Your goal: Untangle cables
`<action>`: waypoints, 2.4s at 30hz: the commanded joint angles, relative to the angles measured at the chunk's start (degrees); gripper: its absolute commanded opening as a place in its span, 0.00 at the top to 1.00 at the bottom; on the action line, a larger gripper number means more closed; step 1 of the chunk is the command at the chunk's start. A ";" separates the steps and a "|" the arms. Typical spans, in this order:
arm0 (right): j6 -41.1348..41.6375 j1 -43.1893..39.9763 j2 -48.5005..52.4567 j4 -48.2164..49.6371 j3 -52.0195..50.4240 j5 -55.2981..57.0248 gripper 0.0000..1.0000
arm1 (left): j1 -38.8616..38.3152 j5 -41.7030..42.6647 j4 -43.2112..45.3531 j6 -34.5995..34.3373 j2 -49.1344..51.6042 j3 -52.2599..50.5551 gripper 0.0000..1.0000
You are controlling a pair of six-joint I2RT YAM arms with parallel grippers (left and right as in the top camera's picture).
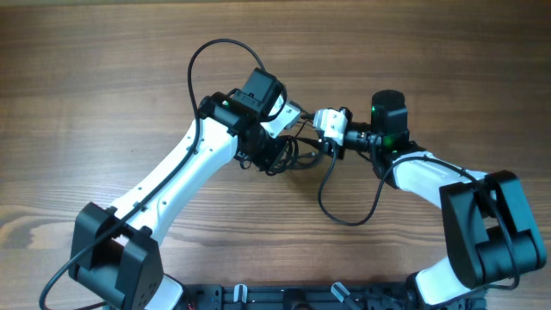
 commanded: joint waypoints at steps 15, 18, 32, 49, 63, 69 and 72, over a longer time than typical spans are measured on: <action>63.45 -22.18 -0.33 2.95 0.37 32.87 0.96 | -0.22 -3.85 0.72 -9.20 -0.42 -0.02 0.96; 69.29 -29.33 -0.33 -0.59 0.37 28.57 0.96 | -0.22 -5.92 2.82 -14.29 -0.42 -0.02 0.96; 70.88 -33.77 -0.31 -2.60 0.37 -10.14 0.00 | -0.37 -1.20 18.05 -24.68 -3.32 -0.02 0.96; 70.84 -14.71 -0.31 -0.90 0.35 -21.64 0.00 | -0.20 13.68 21.88 -31.17 -7.67 -0.02 0.96; 78.36 -13.49 -0.31 6.67 0.35 -21.00 0.15 | -1.22 13.60 19.32 -34.80 -7.61 -0.02 0.96; 78.16 -11.08 -0.31 13.18 0.35 -21.99 0.45 | -3.26 17.40 18.64 -25.81 -7.61 -0.02 0.96; 75.34 -10.05 -0.31 14.03 0.35 -25.46 0.71 | -3.37 17.33 19.04 -25.83 -7.61 -0.02 0.96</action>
